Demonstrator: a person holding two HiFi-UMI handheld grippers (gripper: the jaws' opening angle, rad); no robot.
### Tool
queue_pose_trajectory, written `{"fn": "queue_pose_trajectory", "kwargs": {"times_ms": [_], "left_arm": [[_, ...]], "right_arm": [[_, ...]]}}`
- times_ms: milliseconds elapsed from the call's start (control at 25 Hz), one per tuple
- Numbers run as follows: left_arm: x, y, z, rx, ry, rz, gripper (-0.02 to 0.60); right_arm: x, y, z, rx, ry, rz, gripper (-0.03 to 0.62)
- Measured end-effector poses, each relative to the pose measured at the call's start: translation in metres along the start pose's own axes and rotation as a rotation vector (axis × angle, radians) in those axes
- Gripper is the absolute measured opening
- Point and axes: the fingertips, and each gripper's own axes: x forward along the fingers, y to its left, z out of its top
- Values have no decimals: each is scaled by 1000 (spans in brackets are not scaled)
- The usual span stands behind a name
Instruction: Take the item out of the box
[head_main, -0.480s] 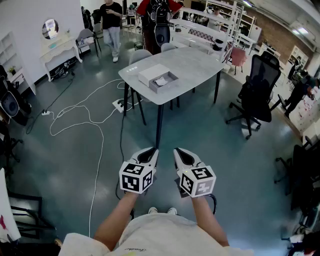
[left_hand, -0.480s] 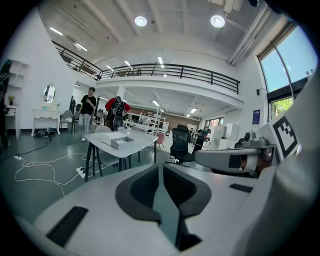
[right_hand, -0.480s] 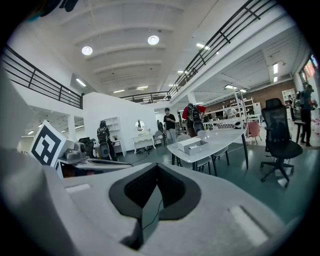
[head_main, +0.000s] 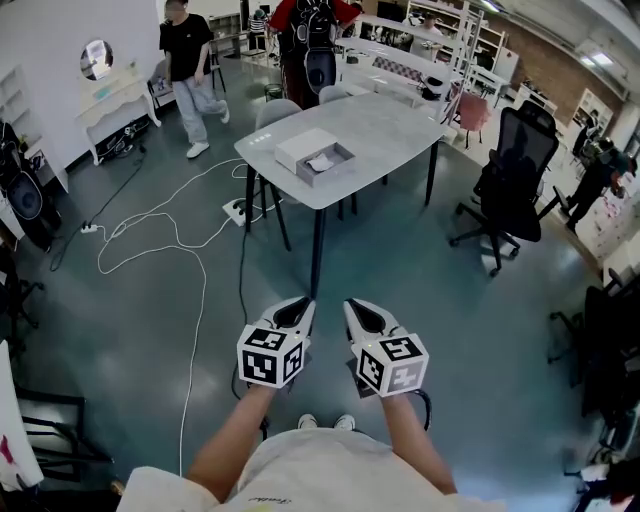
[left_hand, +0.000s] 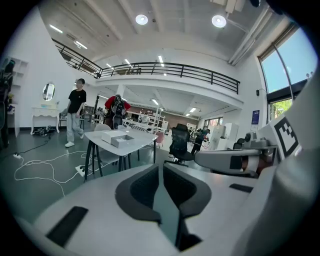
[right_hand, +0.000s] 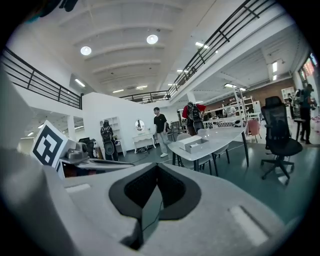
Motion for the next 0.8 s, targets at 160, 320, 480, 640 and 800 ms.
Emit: {"fn": "queue_pose_trajectory", "kwargs": {"times_ms": [160,320,480,640,800], "left_arm": [[-2,5,-4,-9,6,-3,32],[-1,11,-4,-22,10,-8,32],[4,13,-9,-29,17,-16,32],[13,17,-9,-29,23,-23,32],[24,22,-4,-30,29,-16,32]], "right_arm": [[2,3,-2,5,8,-5,5],[6,5,-4,5,18,-11,5],[8,2,-7,10,22,-20,5],[15,-6,-8,18,24,-27,5],[24,-14,-4,24,21,-22,5]]}}
